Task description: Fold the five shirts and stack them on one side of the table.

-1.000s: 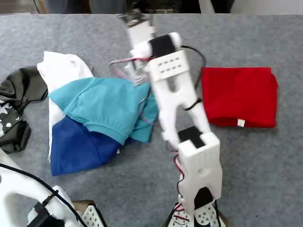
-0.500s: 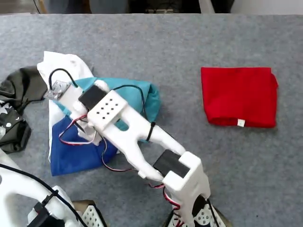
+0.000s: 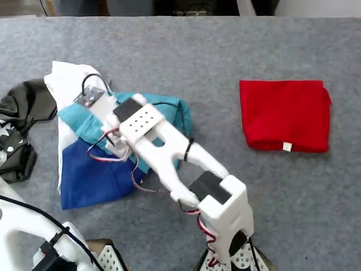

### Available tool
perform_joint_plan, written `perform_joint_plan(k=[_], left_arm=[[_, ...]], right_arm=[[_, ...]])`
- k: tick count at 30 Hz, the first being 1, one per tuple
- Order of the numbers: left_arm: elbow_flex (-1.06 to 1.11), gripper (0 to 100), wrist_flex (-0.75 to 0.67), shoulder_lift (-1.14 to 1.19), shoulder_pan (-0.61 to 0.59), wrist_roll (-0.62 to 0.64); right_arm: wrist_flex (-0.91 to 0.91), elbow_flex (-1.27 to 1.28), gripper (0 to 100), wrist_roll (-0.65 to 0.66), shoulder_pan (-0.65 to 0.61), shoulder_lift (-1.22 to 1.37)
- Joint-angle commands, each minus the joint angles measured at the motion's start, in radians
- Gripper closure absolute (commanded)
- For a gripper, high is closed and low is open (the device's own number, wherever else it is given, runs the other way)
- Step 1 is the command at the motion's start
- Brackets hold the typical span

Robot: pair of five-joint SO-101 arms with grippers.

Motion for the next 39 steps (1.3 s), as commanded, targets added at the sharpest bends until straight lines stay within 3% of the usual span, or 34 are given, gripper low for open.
perform_joint_plan(k=[1,12,17,22,25,27,30,33,39], left_arm=[[-0.007,72,-0.015,-0.012,-0.005,-0.008],[-0.007,72,-0.014,-0.012,0.001,-0.008],[-0.01,72,-0.014,-0.012,0.002,-0.008],[-0.012,72,-0.009,-0.012,0.001,-0.008],[-0.007,72,-0.009,-0.012,-0.004,-0.008],[-0.007,72,-0.009,-0.012,-0.005,-0.008],[-0.007,72,-0.009,-0.012,-0.005,-0.008],[-0.005,72,-0.009,-0.012,-0.005,-0.008],[-0.005,72,-0.009,-0.012,-0.005,-0.008]], right_arm=[[0.086,-0.14,98.5,-0.002,0.048,-0.061],[0.351,-0.825,98.5,-0.002,0.222,-0.056],[0.373,-0.812,96.4,0.006,0.192,-0.053],[0.367,-0.555,69.7,0.009,0.057,-0.051],[0.344,-0.378,53.2,0.107,-0.031,-0.027],[0.316,-0.272,47.9,0.164,-0.075,-0.004],[0.196,-0.15,51.5,0.163,-0.109,0.031],[0.1,-0.104,61.3,0.163,-0.109,0.045],[0.057,-0.14,98.2,0.161,-0.048,0.047]])
